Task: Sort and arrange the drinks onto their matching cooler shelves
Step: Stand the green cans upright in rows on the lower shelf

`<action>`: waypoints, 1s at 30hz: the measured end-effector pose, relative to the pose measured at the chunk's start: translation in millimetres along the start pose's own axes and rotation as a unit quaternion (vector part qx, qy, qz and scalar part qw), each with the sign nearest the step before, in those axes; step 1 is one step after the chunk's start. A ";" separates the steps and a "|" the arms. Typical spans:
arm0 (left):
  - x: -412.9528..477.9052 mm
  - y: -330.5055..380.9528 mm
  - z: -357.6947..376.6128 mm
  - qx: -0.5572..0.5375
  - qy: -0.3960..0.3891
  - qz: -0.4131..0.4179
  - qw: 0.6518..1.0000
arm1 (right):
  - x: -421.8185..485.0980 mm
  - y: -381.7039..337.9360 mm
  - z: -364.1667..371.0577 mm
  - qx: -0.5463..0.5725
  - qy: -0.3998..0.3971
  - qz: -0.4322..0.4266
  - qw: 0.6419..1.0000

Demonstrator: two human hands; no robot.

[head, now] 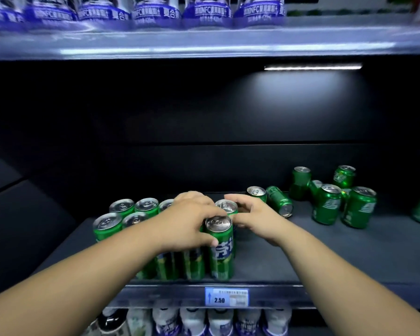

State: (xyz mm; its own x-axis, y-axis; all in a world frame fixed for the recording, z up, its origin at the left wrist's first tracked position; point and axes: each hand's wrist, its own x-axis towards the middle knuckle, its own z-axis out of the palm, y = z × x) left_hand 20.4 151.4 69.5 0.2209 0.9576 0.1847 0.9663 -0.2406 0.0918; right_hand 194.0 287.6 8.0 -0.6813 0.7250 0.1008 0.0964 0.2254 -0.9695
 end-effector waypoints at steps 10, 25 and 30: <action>-0.6 -25.5 4.0 0.004 -0.043 -0.068 0.997 | -35.2 9.9 11.7 -0.010 -0.085 0.056 0.995; 5.0 -20.5 12.2 0.063 -0.097 -0.085 0.990 | -28.1 54.0 62.1 -0.125 0.031 -0.056 0.990; 4.3 -19.3 12.8 0.070 -0.095 -0.088 0.989 | -28.9 53.1 63.2 -0.117 0.024 -0.066 0.991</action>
State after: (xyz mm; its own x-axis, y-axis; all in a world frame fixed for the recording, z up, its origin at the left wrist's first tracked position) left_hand 4.3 162.2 56.1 0.0559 0.9984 -0.0102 0.9979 -0.0563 -0.0327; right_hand 173.0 237.5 -60.5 -0.6641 0.7081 0.2398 0.1786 0.4617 -0.8689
